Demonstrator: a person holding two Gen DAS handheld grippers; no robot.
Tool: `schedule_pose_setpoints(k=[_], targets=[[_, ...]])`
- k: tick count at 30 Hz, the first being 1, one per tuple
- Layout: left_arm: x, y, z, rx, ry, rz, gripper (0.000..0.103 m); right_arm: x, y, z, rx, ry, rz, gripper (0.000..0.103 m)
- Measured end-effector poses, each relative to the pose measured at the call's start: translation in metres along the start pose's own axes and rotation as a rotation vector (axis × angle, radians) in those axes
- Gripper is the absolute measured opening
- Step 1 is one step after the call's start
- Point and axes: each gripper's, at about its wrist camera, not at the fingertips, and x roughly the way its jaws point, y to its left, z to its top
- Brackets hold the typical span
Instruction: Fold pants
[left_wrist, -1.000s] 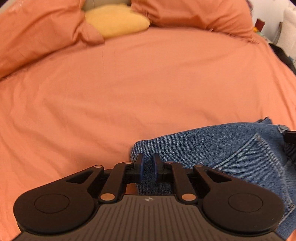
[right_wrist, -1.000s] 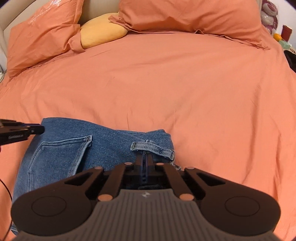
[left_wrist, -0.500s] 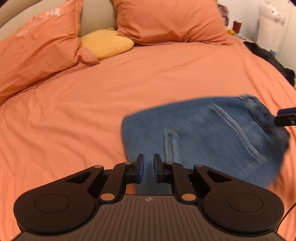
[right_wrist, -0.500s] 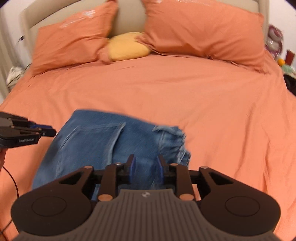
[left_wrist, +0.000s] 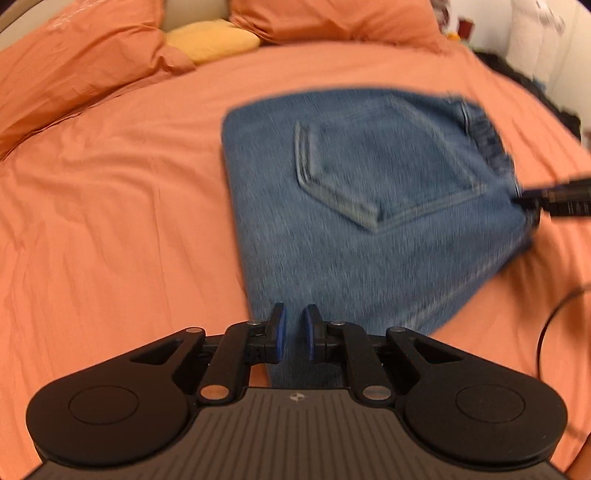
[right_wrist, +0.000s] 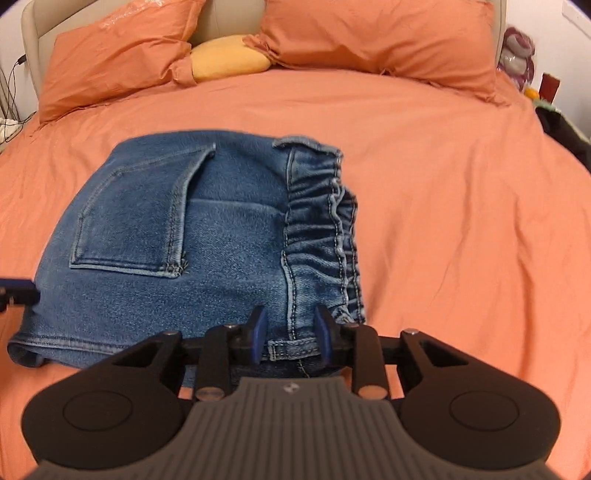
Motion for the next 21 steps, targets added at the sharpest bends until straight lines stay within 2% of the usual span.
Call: schedule_pose_setpoints(k=[1, 3, 6, 9, 13, 17, 19, 20, 21], targets=[[0.005, -0.002, -0.006, 0.007, 0.031, -0.009, 0.014, 0.004, 0.002, -0.001, -0.002, 0.0, -0.003, 0.024], [0.006, -0.003, -0.014, 0.002, 0.007, 0.001, 0.014, 0.008, 0.005, -0.004, -0.002, -0.014, -0.016, 0.024], [0.004, 0.006, -0.012, -0.091, 0.041, -0.02, 0.014, 0.009, 0.01, -0.009, -0.007, -0.04, -0.04, 0.024], [0.002, 0.009, -0.028, -0.09, 0.084, -0.034, 0.015, 0.009, 0.008, -0.009, 0.009, -0.042, -0.037, 0.024], [-0.009, 0.014, -0.04, -0.152, 0.085, -0.037, 0.015, 0.008, 0.005, -0.008, 0.03, -0.033, -0.024, 0.024], [-0.026, 0.005, -0.038, -0.076, 0.102, -0.012, 0.015, 0.006, 0.009, -0.004, 0.009, -0.021, -0.041, 0.024], [-0.04, 0.008, -0.04, -0.074, 0.07, -0.013, 0.018, -0.003, 0.011, 0.0, -0.01, -0.022, -0.043, 0.025], [-0.048, 0.011, -0.038, -0.086, 0.047, -0.014, 0.025, -0.01, 0.009, 0.003, -0.008, -0.033, -0.036, 0.031], [-0.054, 0.016, -0.036, -0.104, 0.023, -0.015, 0.034, -0.018, 0.007, 0.004, 0.007, -0.051, -0.012, 0.046]])
